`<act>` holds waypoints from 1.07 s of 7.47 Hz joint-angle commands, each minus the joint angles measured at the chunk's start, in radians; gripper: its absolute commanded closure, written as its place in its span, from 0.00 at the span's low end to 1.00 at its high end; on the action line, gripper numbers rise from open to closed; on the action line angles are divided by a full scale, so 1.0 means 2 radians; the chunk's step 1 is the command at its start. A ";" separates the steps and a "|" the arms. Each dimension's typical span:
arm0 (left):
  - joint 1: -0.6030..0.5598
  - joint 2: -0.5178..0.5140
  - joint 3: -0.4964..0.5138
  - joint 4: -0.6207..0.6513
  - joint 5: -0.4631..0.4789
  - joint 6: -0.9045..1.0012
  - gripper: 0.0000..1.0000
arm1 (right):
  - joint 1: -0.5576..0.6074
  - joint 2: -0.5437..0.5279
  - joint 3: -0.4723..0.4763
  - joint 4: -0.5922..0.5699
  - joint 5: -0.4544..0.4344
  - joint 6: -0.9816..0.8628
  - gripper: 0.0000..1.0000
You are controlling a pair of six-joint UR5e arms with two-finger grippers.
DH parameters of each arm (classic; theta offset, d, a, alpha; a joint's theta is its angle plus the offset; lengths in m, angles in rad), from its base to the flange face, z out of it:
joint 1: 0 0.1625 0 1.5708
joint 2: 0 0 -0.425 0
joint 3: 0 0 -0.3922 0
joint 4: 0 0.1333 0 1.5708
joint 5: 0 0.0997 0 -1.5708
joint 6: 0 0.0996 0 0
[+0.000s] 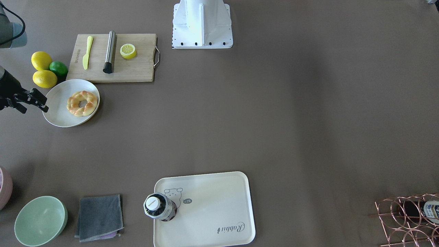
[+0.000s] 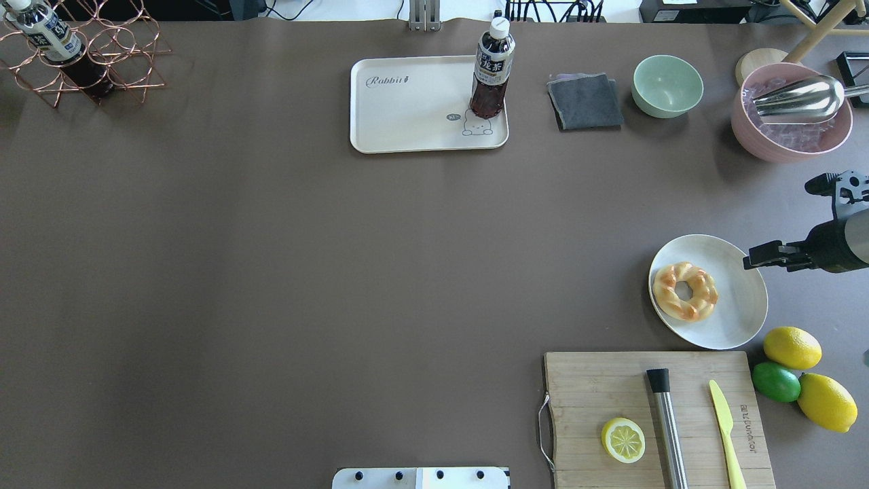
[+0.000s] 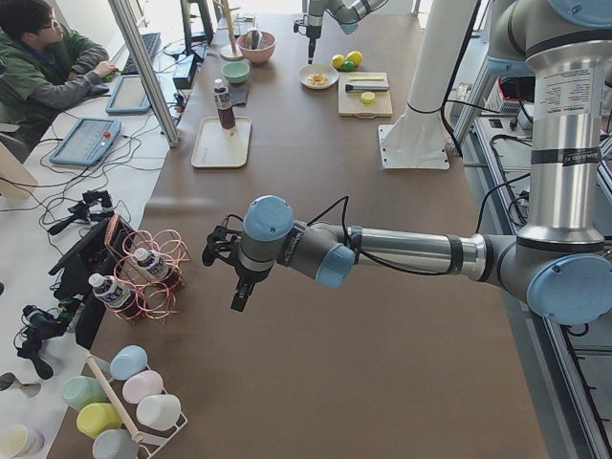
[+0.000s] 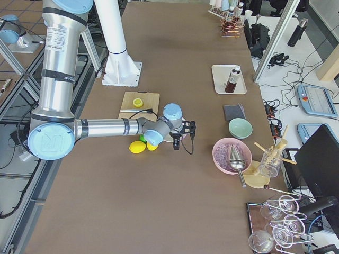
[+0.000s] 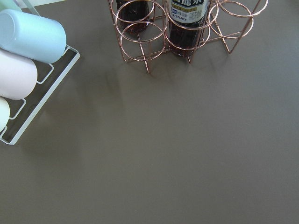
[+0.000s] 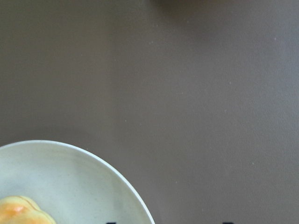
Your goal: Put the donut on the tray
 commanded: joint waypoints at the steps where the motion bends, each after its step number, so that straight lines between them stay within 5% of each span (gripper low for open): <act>1: 0.004 0.000 -0.001 0.000 0.000 -0.001 0.01 | -0.016 -0.032 0.002 0.045 -0.006 0.011 0.39; 6: 0.005 -0.001 -0.002 0.000 0.000 -0.001 0.01 | -0.037 -0.031 0.003 0.054 -0.013 0.038 0.52; 8: 0.005 -0.001 -0.003 0.000 0.000 -0.001 0.01 | -0.038 -0.032 0.002 0.054 -0.013 0.039 0.82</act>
